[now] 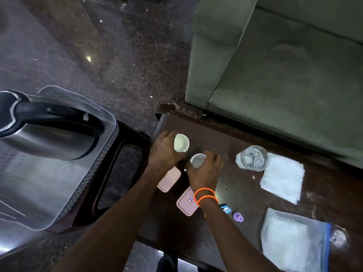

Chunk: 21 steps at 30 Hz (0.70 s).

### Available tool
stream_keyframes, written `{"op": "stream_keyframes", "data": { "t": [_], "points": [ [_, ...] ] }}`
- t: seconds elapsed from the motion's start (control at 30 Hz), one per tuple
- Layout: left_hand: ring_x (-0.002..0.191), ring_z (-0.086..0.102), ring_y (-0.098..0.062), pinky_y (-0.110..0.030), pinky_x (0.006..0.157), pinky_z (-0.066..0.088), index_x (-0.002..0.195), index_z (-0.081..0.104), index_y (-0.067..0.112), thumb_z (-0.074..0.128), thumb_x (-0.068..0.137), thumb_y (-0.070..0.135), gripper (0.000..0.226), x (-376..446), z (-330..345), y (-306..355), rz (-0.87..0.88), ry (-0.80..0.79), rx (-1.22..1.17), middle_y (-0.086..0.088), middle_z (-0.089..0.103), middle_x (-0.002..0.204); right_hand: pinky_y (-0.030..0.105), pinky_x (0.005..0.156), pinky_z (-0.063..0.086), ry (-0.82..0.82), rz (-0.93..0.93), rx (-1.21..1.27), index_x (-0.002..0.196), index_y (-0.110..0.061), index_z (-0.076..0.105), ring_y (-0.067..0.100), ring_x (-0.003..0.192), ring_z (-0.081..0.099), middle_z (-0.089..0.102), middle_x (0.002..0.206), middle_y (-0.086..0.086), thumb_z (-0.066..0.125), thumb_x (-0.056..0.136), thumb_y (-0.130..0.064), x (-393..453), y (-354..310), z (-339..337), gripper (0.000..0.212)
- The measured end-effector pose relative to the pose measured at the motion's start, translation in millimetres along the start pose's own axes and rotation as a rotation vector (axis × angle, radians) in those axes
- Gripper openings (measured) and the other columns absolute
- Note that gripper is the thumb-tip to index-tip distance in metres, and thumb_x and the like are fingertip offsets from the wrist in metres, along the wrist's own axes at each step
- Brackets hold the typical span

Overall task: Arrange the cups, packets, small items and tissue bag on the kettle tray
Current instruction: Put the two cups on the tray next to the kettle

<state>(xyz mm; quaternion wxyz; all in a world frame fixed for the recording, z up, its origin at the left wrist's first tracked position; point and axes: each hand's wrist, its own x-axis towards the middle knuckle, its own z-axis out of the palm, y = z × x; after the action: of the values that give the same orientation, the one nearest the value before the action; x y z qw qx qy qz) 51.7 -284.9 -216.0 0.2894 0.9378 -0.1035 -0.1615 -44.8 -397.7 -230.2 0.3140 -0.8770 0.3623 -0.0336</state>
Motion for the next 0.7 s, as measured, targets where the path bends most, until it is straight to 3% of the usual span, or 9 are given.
{"op": "stream_keyframes", "data": {
  "t": [0.17,0.47,0.7],
  "points": [
    [0.102,0.063,-0.027,-0.041,0.085,0.055,0.12,0.066,0.02,0.089,0.061,0.038,0.066,-8.7,-20.3,-1.3,-0.007,0.095,-0.106,-0.007,0.064,0.11,0.042,0.089,0.044,0.091,-0.084,0.098,0.115,-0.011,0.057,0.029,0.108,0.045,0.058,0.112,0.014,0.086,0.063,-0.025,0.4,-12.6,-17.6,0.061],
    [0.098,0.059,-0.013,-0.036,0.081,0.053,0.115,0.065,0.029,0.079,0.062,0.057,0.062,-73.9,-137.3,-17.4,0.078,0.186,-0.132,0.006,0.062,0.104,0.02,0.085,0.025,0.065,-0.306,0.177,0.109,-0.014,0.058,0.026,0.1,0.05,0.06,0.105,0.008,0.09,0.061,-0.025,-47.0,-99.0,-55.8,0.059],
    [0.094,0.065,-0.019,-0.04,0.079,0.055,0.12,0.065,0.027,0.081,0.062,0.063,0.07,-150.3,-220.7,-84.1,-0.061,0.305,-0.038,0.003,0.063,0.108,0.042,0.088,0.043,-0.126,-0.43,0.207,0.107,-0.008,0.061,0.035,0.101,0.052,0.06,0.107,0.015,0.09,0.061,-0.026,-113.9,-187.7,-31.7,0.057]
  ]
}}
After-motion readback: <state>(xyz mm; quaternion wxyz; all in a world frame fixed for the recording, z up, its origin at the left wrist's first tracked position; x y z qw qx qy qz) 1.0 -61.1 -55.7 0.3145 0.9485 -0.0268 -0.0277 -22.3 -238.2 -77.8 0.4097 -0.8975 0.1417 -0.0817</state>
